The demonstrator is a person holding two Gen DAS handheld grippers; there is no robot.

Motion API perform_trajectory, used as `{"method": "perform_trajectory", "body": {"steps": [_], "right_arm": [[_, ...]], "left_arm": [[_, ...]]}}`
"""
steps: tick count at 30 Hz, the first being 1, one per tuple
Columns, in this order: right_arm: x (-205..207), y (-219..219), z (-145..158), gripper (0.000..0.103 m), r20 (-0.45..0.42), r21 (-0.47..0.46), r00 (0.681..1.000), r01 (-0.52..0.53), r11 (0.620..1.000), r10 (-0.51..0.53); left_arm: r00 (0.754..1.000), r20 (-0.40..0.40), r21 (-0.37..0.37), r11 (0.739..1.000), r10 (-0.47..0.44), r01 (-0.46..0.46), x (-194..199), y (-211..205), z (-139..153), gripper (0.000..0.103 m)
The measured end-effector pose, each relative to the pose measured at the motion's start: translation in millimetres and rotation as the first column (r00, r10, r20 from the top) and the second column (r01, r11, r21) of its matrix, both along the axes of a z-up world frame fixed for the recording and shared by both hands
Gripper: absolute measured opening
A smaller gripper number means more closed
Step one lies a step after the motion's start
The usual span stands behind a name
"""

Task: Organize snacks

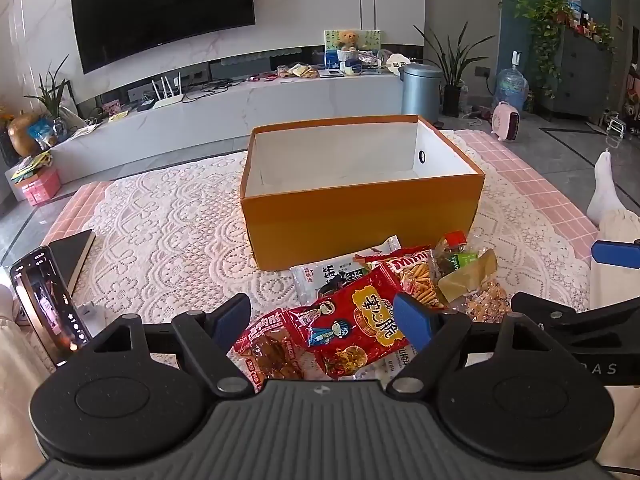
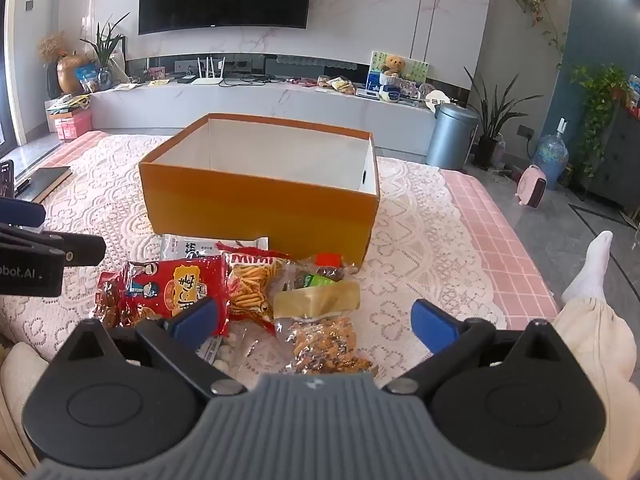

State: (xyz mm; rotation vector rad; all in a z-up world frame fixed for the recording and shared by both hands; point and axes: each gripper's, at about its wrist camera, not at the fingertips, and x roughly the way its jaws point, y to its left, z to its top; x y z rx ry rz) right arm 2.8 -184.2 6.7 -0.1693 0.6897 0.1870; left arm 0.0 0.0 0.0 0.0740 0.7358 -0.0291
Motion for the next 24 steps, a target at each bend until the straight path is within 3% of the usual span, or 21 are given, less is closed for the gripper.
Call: {"method": "perform_trajectory", "body": {"steps": [24], "right_arm": [[-2.4,0.1,-5.2,0.099,-0.007,0.001,1.000,0.003,1.000,-0.003]], "left_arm": [[1.000,-0.021,0.009,1.000,-0.001,0.002,0.2,-0.2,-5.7,0.095]]}}
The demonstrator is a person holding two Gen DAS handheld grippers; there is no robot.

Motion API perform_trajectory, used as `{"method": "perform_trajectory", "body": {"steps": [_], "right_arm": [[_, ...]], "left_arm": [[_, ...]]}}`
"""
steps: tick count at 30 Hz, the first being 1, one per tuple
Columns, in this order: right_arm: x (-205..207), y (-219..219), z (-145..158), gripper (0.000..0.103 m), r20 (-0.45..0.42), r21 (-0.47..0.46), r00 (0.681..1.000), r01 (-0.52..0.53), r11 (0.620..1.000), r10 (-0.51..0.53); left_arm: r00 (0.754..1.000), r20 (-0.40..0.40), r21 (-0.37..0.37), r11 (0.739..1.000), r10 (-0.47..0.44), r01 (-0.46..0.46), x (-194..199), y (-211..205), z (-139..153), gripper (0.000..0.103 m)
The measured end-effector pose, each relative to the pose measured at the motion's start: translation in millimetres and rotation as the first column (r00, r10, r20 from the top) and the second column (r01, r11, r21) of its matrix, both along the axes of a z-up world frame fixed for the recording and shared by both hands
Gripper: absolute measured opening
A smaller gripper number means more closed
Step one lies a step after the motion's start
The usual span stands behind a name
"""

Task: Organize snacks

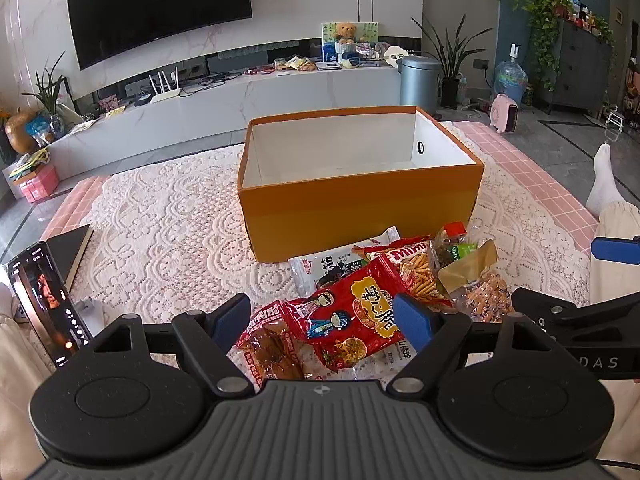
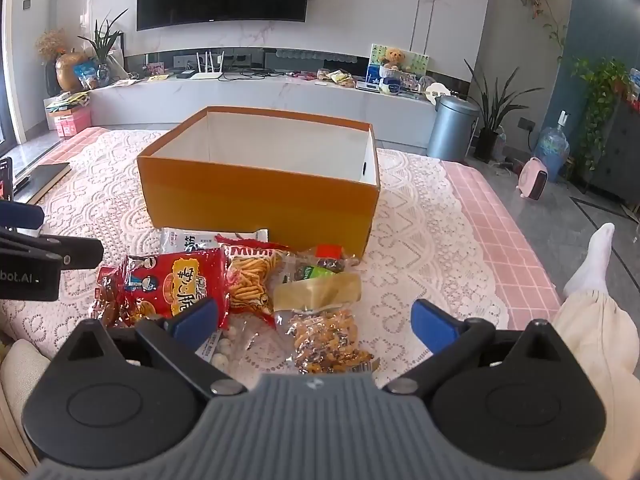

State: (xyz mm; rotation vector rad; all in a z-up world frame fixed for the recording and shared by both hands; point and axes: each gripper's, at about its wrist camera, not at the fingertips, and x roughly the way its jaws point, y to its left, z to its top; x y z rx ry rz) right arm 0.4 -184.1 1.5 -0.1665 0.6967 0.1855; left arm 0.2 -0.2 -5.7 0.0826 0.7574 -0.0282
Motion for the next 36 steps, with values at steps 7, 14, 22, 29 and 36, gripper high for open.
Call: {"method": "perform_trajectory", "body": {"steps": [7,14,22,29,36], "right_arm": [[4.5,0.3,-0.4,0.099,-0.010,0.001,1.000,0.001,1.000,-0.001],[4.7,0.1,-0.4,0.099,-0.011,0.001,1.000,0.001,1.000,-0.001],[4.8,0.0,-0.3,0.099,-0.013,0.001,1.000,0.000,1.000,0.000],[4.8,-0.4,-0.8,0.099,-0.015,0.001,1.000,0.002,1.000,-0.002],[3.6,-2.5,-1.0,0.099,-0.017,0.000,1.000,0.004,1.000,-0.004]], "left_arm": [[1.000,-0.003,-0.001,1.000,0.000,0.000,-0.2,0.4,0.4,0.095],[1.000,-0.003,0.000,1.000,0.001,-0.001,-0.2,0.4,0.0,0.095],[1.000,-0.004,0.000,1.000,-0.001,0.001,0.0,0.5,-0.1,0.095],[1.000,-0.004,-0.001,1.000,0.001,-0.001,0.1,0.6,-0.1,0.095],[1.000,-0.004,-0.001,1.000,0.000,0.000,0.1,0.7,-0.2,0.095]]}}
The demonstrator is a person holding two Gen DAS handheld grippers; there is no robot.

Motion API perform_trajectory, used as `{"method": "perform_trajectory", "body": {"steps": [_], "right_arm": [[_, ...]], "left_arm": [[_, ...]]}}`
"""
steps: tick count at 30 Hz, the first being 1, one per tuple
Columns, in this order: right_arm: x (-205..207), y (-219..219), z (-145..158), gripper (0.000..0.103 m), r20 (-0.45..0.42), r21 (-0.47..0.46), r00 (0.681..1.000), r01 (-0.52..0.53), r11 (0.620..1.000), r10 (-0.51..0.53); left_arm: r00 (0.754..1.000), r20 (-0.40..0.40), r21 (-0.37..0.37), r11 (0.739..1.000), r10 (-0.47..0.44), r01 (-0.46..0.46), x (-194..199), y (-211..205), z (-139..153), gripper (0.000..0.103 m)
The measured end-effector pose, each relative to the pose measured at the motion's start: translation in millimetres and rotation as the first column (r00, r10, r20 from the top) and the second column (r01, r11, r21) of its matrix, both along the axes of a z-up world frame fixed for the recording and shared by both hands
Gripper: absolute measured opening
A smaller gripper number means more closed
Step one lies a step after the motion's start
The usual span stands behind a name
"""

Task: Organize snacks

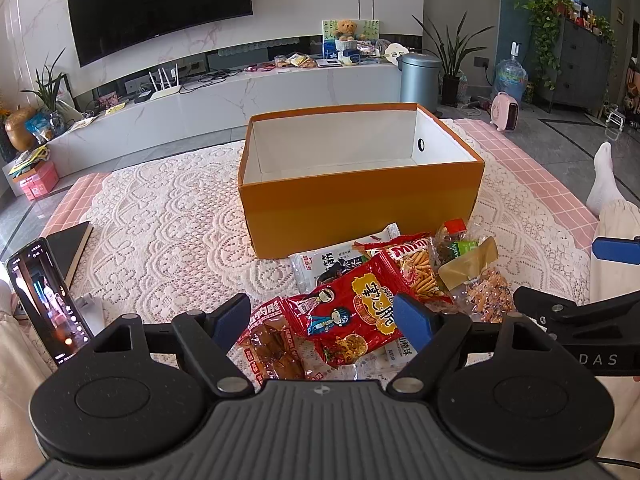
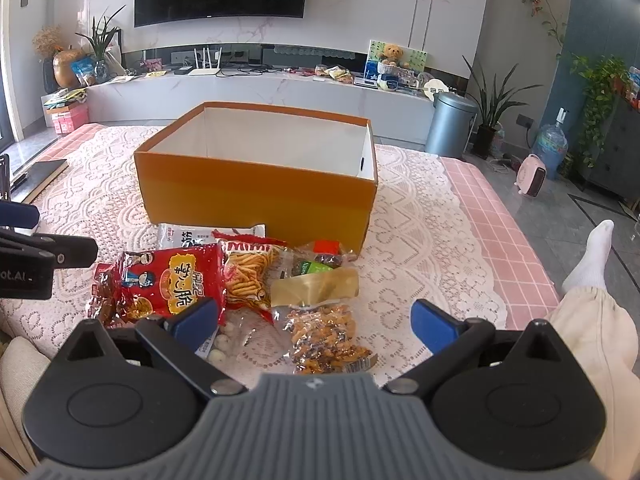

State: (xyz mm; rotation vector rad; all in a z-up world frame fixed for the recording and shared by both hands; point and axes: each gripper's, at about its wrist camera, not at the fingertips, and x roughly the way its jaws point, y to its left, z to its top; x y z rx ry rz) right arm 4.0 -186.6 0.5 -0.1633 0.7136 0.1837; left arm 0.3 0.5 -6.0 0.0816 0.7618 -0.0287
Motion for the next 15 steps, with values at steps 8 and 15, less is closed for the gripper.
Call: {"method": "perform_trajectory", "body": {"steps": [8,15], "right_arm": [[-1.5,-2.1,-0.7,0.099,-0.002,-0.001,1.000,0.004,1.000,-0.004],[-0.7,-3.5,-0.5,0.099,-0.005,-0.003,1.000,0.006,1.000,-0.006]], "left_arm": [[1.000,0.000,0.000,1.000,0.000,0.000,-0.5,0.0,-0.5,0.095],[1.000,-0.004,-0.002,1.000,0.001,-0.001,-1.6,-0.7,-1.8,0.095]]}}
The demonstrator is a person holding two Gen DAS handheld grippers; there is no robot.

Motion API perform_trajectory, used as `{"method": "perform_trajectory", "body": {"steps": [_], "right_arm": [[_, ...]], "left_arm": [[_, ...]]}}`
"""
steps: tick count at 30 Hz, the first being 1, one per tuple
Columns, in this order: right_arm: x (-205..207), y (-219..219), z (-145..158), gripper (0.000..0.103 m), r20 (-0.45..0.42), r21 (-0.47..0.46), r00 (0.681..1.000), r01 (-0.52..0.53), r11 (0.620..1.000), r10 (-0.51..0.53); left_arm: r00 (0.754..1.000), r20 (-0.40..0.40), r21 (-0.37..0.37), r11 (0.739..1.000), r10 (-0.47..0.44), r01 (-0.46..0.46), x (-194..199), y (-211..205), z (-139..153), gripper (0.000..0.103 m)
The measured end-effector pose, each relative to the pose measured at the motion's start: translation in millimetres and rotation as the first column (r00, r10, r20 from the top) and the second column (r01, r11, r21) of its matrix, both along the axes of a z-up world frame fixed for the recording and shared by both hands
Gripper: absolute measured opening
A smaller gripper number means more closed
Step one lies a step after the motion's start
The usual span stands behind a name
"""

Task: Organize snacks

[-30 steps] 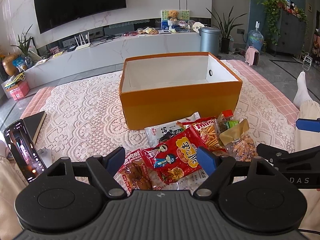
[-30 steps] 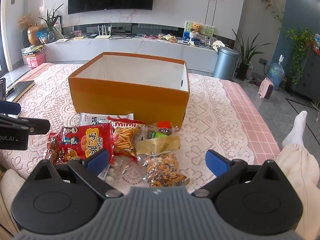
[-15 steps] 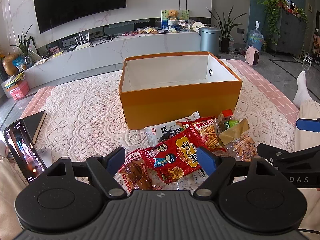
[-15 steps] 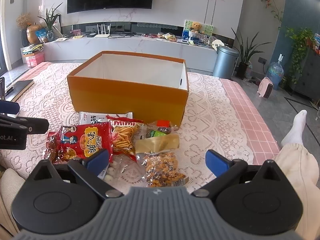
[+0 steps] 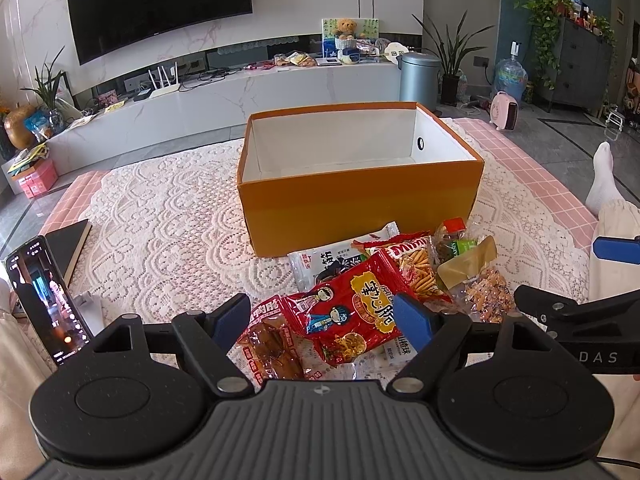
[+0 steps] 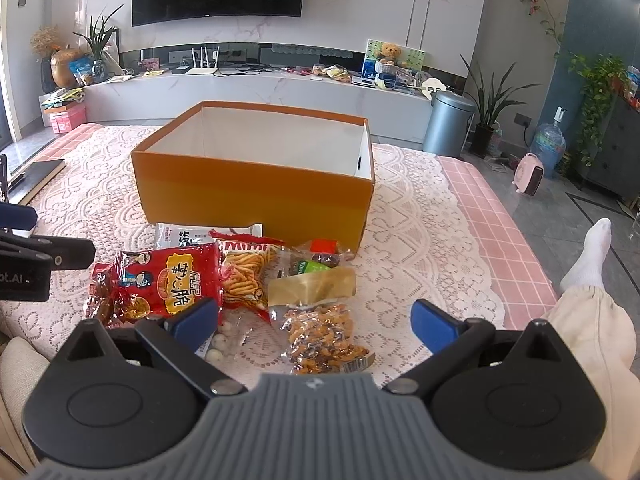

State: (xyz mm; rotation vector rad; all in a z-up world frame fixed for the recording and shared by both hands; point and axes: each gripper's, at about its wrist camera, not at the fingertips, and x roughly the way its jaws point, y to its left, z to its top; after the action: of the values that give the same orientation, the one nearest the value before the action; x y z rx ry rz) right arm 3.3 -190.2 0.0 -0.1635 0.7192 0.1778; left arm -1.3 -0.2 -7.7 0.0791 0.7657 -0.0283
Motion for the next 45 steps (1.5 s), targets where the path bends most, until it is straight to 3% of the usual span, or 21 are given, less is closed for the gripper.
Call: {"method": "perform_trajectory", "body": {"steps": [19,24,26,29,31,33,35,36,37,39,45], "right_arm": [[5,0,2,0.099,-0.012,0.003,1.000,0.014,1.000,-0.014],[6,-1,1,0.099,-0.007,0.007,1.000,0.007,1.000,-0.007],[6,-5,1,0.099,0.010,0.020,1.000,-0.001,1.000,0.001],[9,-10,0,0.099,0.022,0.022,1.000,0.003,1.000,-0.003],[14,-13,-4,0.099,0.016,0.018,1.000,0.011,1.000,-0.011],[17,-17,-6,0.098,0.012,0.031,1.000,0.017,0.999,-0.018],[19,-21,-8,0.092,0.016,0.049,1.000,0.020,0.999,-0.021],[21,-22,-10,0.092,0.016,0.051,1.000,0.022,0.998,-0.023],[23,-23,-12,0.092,0.014,0.052,1.000,0.027,0.998,-0.028],[26,-25,-17,0.092,0.006,0.065,0.999,0.032,0.997,-0.033],[39,-25,-35,0.095,-0.080,0.081,0.997,0.010,0.997,-0.004]], "left_arm": [[1.000,-0.019,-0.001,1.000,-0.013,0.013,2,-4,0,0.095],[0.999,0.006,-0.004,0.999,-0.039,0.039,-1,-2,4,0.094],[0.999,0.014,-0.006,0.999,-0.048,0.048,0,1,6,0.088],[0.999,-0.019,-0.055,0.997,-0.049,0.048,6,10,5,0.070],[0.997,-0.029,-0.086,0.994,-0.069,0.066,10,14,2,0.042],[0.995,-0.045,-0.100,0.992,-0.088,0.083,13,16,-2,0.031],[0.992,-0.050,-0.092,0.989,-0.117,0.112,15,14,-5,0.031],[0.990,-0.053,-0.080,0.989,-0.131,0.127,17,13,-6,0.040],[0.987,-0.064,-0.062,0.987,-0.149,0.145,19,10,-8,0.064],[0.978,-0.069,-0.002,0.980,-0.198,0.199,22,4,-13,0.084],[0.932,-0.095,0.143,0.922,-0.350,0.361,30,-13,-29,0.084]]}}
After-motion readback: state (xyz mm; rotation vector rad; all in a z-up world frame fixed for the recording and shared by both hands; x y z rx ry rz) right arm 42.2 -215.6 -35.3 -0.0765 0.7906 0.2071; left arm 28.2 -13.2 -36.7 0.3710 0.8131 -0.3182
